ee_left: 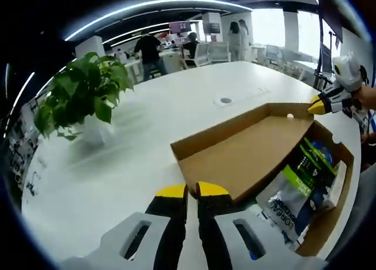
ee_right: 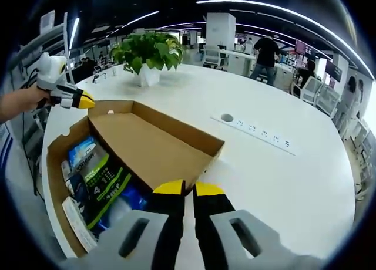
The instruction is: Operate the shoe box by opening the lid, removing the specified soft item, and placing it in the target area until the item is outside and the box remains undamaged.
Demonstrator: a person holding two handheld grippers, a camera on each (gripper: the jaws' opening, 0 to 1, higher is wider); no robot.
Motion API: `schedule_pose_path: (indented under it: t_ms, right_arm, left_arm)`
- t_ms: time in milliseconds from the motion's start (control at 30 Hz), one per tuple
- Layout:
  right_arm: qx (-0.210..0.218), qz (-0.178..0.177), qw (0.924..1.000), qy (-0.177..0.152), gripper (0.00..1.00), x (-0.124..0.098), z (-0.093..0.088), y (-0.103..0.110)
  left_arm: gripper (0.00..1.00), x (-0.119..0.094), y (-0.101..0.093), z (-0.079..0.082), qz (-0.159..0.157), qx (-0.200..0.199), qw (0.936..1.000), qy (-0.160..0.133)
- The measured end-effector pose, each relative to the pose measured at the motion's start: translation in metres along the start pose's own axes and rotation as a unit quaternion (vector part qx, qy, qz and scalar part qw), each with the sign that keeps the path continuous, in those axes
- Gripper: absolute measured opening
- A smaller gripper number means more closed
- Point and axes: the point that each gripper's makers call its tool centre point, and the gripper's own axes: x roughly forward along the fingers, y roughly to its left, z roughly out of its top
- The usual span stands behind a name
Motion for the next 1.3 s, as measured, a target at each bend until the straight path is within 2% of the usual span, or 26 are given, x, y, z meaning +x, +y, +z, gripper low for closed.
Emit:
schedule_pose_path:
  t_ms: [167, 267, 567, 967, 1167, 1300]
  right_arm:
    - [0.001, 0.005, 1.0, 0.001, 0.05, -0.001, -0.001, 0.002]
    - [0.01, 0.007, 0.9999, 0.001, 0.07, -0.003, -0.002, 0.001]
    - [0.039, 0.014, 0.999, -0.017, 0.15, -0.018, 0.004, 0.006]
    - [0.032, 0.025, 0.9989, -0.023, 0.18, -0.04, -0.001, 0.025]
    - [0.024, 0.038, 0.9988, -0.02, 0.18, -0.046, -0.004, 0.04]
    - [0.019, 0.057, 0.9982, -0.008, 0.19, -0.045, -0.009, 0.052]
  left_arm:
    - [0.03, -0.004, -0.001, -0.001, -0.002, -0.016, 0.9999, -0.001]
    - [0.03, -0.007, -0.002, -0.003, -0.002, -0.012, 0.9999, 0.002]
    - [0.13, -0.024, -0.008, -0.003, -0.003, -0.036, 0.9993, -0.009]
    - [0.23, -0.045, -0.023, -0.012, -0.01, -0.064, 0.9977, -0.019]
    - [0.32, -0.054, -0.037, -0.022, -0.026, -0.046, 0.9985, -0.014]
    - [0.35, -0.059, -0.045, -0.026, -0.038, -0.032, 0.9987, -0.011]
